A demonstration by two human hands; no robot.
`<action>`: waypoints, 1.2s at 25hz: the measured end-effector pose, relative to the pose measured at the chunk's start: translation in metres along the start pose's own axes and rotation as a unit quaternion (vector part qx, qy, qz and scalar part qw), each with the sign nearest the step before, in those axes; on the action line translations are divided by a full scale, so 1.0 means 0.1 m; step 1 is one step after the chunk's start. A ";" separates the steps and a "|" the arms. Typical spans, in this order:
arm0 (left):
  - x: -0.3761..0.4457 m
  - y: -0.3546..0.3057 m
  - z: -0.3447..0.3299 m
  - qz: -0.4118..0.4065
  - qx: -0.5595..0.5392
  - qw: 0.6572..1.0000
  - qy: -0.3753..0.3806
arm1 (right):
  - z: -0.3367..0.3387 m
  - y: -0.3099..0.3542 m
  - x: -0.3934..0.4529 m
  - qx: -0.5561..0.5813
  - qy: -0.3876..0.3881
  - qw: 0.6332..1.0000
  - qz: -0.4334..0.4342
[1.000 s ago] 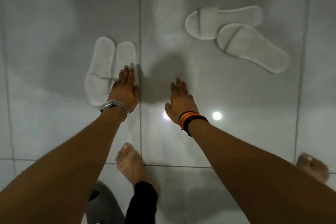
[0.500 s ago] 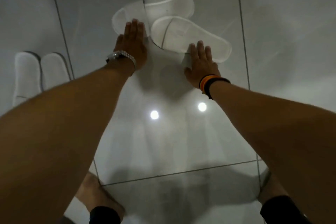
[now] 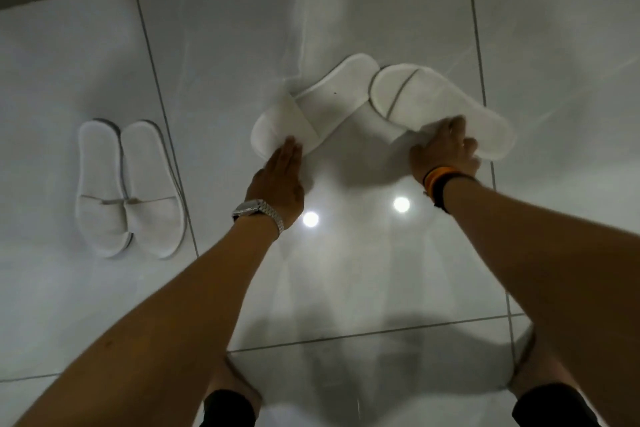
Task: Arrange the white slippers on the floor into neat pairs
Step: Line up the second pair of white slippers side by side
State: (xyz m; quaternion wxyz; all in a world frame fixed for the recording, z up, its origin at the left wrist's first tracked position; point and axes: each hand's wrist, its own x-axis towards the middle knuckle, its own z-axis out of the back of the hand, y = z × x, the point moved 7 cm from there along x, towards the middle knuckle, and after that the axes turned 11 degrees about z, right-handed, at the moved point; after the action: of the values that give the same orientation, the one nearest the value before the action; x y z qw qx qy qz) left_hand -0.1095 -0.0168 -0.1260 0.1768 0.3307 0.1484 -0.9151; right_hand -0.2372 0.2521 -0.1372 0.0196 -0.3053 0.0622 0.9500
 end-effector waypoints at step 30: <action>0.64 -0.51 0.38 -0.122 0.107 0.986 -0.040 | -0.70 0.87 -0.92 0.159 0.034 0.971 0.173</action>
State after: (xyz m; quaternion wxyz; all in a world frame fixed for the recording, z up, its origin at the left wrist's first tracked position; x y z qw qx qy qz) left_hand -0.1978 0.0000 -0.1319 0.0336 0.2903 0.0818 -0.9528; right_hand -0.1284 0.1572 -0.1313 -0.0992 -0.3149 0.2652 0.9059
